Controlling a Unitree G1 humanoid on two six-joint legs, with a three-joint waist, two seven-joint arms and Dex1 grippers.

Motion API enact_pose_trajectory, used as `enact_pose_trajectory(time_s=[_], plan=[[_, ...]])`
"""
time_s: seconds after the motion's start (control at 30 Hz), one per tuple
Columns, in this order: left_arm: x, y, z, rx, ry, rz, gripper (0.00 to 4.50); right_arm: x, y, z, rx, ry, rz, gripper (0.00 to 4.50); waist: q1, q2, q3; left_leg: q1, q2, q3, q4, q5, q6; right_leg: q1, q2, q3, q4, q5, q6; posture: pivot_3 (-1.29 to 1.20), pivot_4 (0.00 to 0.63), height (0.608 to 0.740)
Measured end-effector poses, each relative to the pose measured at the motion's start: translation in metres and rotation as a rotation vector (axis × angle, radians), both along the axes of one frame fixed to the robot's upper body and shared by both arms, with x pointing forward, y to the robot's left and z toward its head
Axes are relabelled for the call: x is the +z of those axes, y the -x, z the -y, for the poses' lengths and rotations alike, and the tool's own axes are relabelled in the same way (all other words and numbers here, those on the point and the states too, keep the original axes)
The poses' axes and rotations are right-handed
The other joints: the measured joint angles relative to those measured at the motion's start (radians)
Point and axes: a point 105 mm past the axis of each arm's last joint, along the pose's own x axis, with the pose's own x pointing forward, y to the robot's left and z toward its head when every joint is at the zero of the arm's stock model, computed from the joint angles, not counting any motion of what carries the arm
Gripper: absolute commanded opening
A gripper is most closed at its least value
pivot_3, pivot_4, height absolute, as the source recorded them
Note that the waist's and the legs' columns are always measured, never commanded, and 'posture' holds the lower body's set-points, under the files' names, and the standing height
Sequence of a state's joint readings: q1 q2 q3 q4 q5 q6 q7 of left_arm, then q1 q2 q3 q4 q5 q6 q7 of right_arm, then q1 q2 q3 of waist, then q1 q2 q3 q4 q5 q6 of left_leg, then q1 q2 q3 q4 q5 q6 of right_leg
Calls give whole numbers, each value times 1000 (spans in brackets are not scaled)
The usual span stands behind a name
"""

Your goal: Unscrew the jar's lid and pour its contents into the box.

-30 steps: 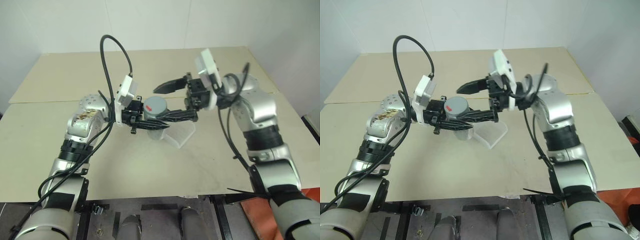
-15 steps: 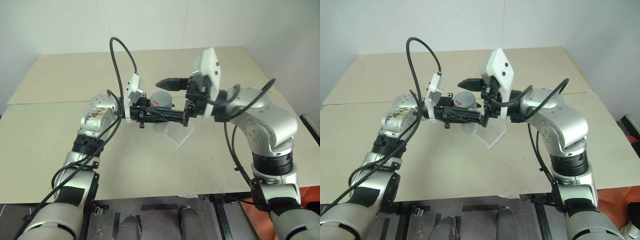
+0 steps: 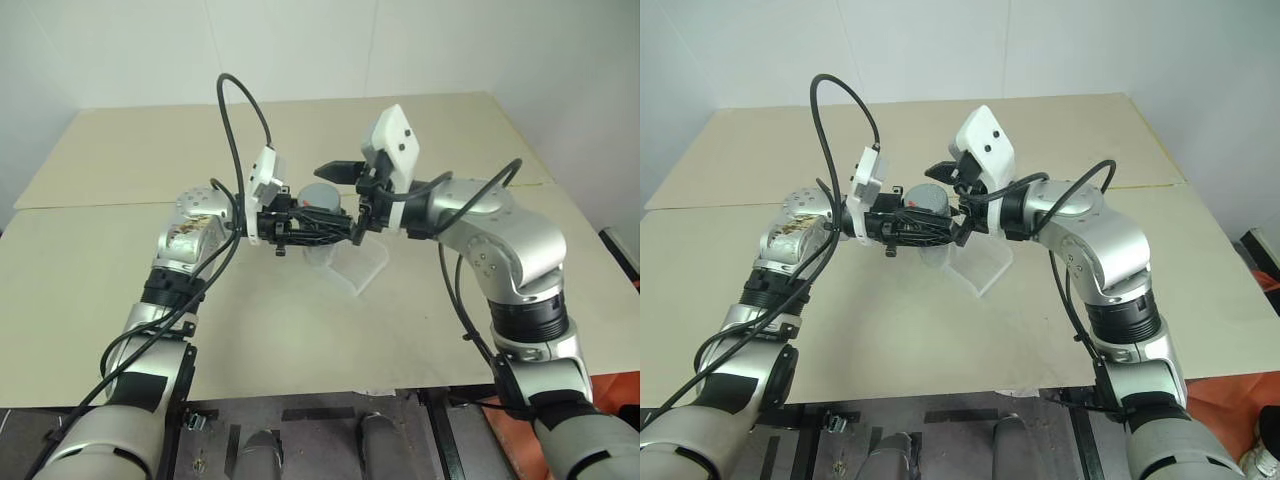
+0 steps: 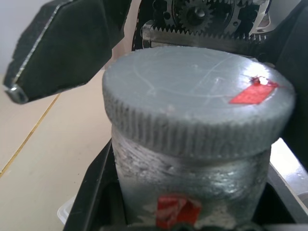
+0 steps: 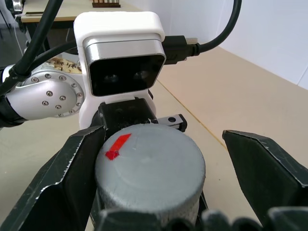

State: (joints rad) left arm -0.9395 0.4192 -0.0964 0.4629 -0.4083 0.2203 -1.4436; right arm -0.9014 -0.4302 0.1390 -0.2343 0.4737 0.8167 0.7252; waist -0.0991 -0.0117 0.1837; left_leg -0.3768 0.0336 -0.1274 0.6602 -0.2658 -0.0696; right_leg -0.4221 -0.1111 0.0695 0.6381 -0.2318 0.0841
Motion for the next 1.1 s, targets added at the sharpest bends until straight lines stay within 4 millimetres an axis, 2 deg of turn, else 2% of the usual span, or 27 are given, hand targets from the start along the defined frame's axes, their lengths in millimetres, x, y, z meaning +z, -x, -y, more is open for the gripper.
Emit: enact_pose_trajectory(time_s=[0.33, 0.4, 0.53, 0.77, 0.83, 1.0, 1.1], plan=[[2, -2, -11, 46, -17, 8, 1947, -2, -1, 12, 18, 34, 0, 4464, 0, 0, 0, 0, 0, 0, 0, 0, 0, 0, 0, 0, 0, 0, 0, 0, 150, 740], [4, -4, -19, 74, -11, 11, 1947, -2, -4, 20, -2, 35, -3, 4464, 0, 0, 0, 0, 0, 0, 0, 0, 0, 0, 0, 0, 0, 0, 0, 0, 150, 740], [7, -1, -25, 66, -13, 24, 1947, 6, -25, 59, -167, 14, 0, 4464, 7, 0, 0, -1, 0, 0, 0, 0, 0, 0, 0, 0, -1, 0, 0, 0, 150, 740], [7, 0, -23, 57, -11, 24, 1947, 6, -25, 66, -181, 12, 3, 4464, 1, 0, 0, 0, 0, 0, 0, 0, 1, 0, 0, 0, -1, 0, 0, 0, 150, 740], [7, -1, -23, 63, -9, 22, 1947, 5, -18, 63, -150, 14, 8, 4464, 1, 0, 0, -1, 0, 0, 0, 0, 1, 0, 0, 0, -1, 0, 0, 0, 150, 740], [5, -3, -15, 65, 15, 13, 1947, 14, 9, 40, -21, -7, 45, 4464, 1, 0, 0, 0, 0, 0, 0, 0, 1, 0, 0, 0, -1, 0, 0, 0, 150, 740], [4, -3, -10, 63, 22, 9, 1947, 17, 15, 28, 8, -29, 54, 4464, 2, 0, 0, 0, 0, 0, 0, 0, 1, 0, 0, 0, 0, 0, 0, 0, 150, 740]])
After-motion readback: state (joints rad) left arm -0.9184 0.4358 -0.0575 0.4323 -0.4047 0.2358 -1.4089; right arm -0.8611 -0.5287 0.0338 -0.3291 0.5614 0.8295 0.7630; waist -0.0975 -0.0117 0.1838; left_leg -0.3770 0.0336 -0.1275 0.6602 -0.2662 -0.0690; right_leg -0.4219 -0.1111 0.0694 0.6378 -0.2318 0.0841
